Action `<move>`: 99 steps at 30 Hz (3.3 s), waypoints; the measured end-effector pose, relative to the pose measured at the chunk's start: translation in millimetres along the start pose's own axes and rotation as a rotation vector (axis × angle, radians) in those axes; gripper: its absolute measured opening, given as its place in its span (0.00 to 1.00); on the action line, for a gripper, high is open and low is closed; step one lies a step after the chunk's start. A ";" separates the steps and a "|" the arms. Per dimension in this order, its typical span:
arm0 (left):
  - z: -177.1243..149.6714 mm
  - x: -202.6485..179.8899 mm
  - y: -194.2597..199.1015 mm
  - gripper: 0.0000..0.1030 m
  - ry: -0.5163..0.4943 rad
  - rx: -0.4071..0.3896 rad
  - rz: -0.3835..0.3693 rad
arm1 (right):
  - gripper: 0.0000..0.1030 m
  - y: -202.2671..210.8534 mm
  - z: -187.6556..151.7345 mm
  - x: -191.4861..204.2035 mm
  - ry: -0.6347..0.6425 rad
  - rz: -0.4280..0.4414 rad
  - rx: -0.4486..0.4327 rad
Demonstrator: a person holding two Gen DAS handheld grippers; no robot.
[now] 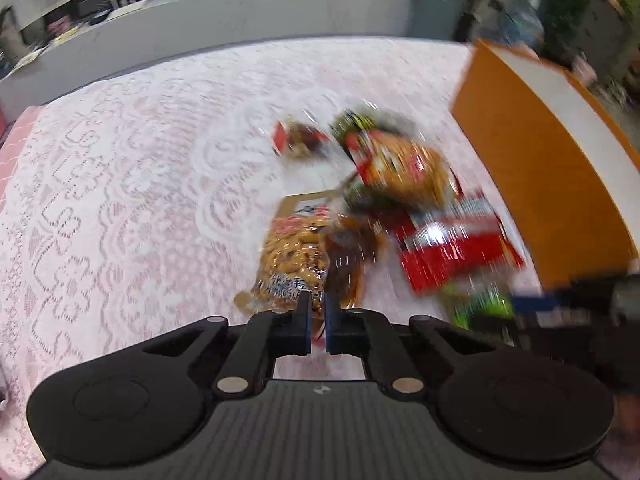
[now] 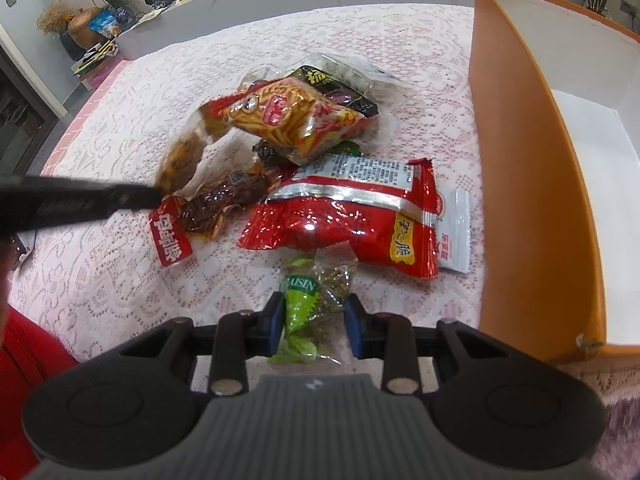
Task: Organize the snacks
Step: 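Lift both held snack packs and carry them over the orange box, then lower the raisin bag into the box and open the right gripper while the left gripper releases its pack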
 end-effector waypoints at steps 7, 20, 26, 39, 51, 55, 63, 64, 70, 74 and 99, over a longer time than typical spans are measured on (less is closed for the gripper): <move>-29.7 -15.2 -4.5 0.17 -0.081 0.048 0.009 | 0.29 -2.1 1.4 -1.3 -0.008 0.001 -0.001; -9.2 -27.2 -28.6 0.81 -0.392 -0.036 0.151 | 0.32 -2.1 1.1 -2.8 -0.012 0.006 0.011; -6.6 -22.7 -46.4 0.80 -0.375 -0.009 0.146 | 0.36 -6.6 0.7 -3.1 -0.018 0.011 0.029; -2.6 7.3 -30.0 0.29 -0.161 -0.068 0.160 | 0.27 -3.2 -4.3 -3.8 -0.008 0.042 0.036; -1.3 -4.2 32.2 0.28 0.004 -0.155 0.097 | 0.27 28.8 -12.3 5.0 0.079 0.080 0.010; 3.0 -17.8 53.7 0.28 -0.005 -0.152 0.072 | 0.26 51.8 -12.5 9.0 0.118 0.109 -0.022; 21.8 -48.8 84.6 0.28 0.011 -0.158 -0.049 | 0.26 110.4 4.8 8.9 0.206 0.133 -0.135; 26.4 -53.5 88.4 0.28 0.005 -0.166 -0.056 | 0.26 117.2 8.6 6.9 0.214 0.133 -0.149; 63.9 -83.8 101.5 0.28 -0.039 -0.204 -0.089 | 0.26 151.1 33.4 -18.8 0.245 0.062 -0.215; 89.6 -116.5 100.7 0.28 -0.101 -0.196 -0.152 | 0.26 164.9 51.3 -52.5 0.229 -0.018 -0.230; 146.7 -214.0 -72.3 0.25 -0.258 0.271 -0.234 | 0.26 74.0 84.0 -181.0 0.209 -0.132 0.125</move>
Point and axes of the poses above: each gripper's, at about its wrist camera, not at the fingertips, and y roughly against the way its jaws point, x to its left, z to its top, the point moved 3 cm from there along -y, roughly the way its jaws point, and after that the axes turned 8 degrees about -y, right-handed, at the moved point
